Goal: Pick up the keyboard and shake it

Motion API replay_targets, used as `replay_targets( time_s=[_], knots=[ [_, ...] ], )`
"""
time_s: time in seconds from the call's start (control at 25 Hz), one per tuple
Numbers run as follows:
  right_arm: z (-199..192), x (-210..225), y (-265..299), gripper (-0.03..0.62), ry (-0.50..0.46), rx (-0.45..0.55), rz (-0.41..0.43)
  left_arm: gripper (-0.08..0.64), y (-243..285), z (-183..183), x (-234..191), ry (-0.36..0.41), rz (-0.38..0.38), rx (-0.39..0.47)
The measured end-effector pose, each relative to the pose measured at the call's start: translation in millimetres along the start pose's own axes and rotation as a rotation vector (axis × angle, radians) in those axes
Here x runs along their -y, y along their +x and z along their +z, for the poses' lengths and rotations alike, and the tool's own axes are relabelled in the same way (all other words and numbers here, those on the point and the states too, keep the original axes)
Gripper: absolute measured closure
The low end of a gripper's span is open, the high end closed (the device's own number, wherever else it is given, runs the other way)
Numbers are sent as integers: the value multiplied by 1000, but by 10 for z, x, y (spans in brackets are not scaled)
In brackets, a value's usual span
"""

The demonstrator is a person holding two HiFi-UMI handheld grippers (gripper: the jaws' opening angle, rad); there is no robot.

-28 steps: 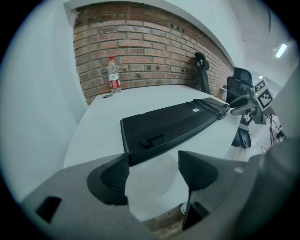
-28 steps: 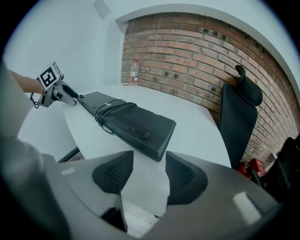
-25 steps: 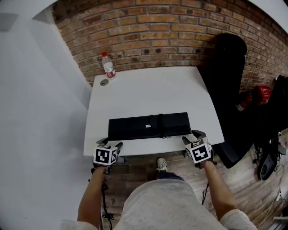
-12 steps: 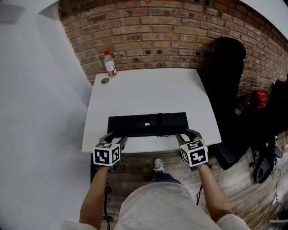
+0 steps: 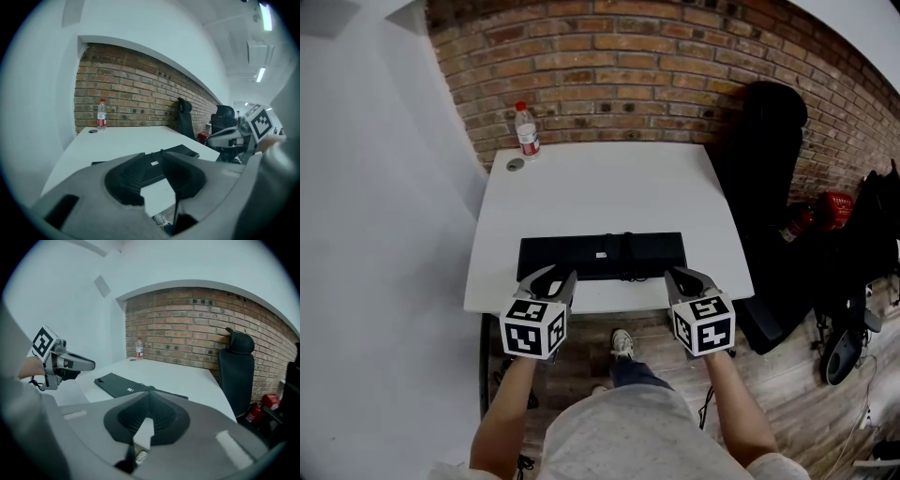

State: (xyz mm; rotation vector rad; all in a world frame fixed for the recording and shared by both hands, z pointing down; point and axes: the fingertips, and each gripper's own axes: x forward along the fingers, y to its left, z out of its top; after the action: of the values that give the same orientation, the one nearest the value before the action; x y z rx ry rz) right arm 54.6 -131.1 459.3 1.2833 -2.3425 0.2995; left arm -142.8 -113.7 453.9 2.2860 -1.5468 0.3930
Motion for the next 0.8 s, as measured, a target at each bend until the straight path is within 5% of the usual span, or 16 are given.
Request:
replay_targets(
  time_s=[0.2, 0.8],
  knots=[
    [88, -60, -95, 583, 30, 40, 20, 568, -44, 51, 115, 8, 6, 21],
    [81, -112, -166, 583, 39, 53, 32, 568, -50, 45, 229, 17, -11, 20]
  ],
)
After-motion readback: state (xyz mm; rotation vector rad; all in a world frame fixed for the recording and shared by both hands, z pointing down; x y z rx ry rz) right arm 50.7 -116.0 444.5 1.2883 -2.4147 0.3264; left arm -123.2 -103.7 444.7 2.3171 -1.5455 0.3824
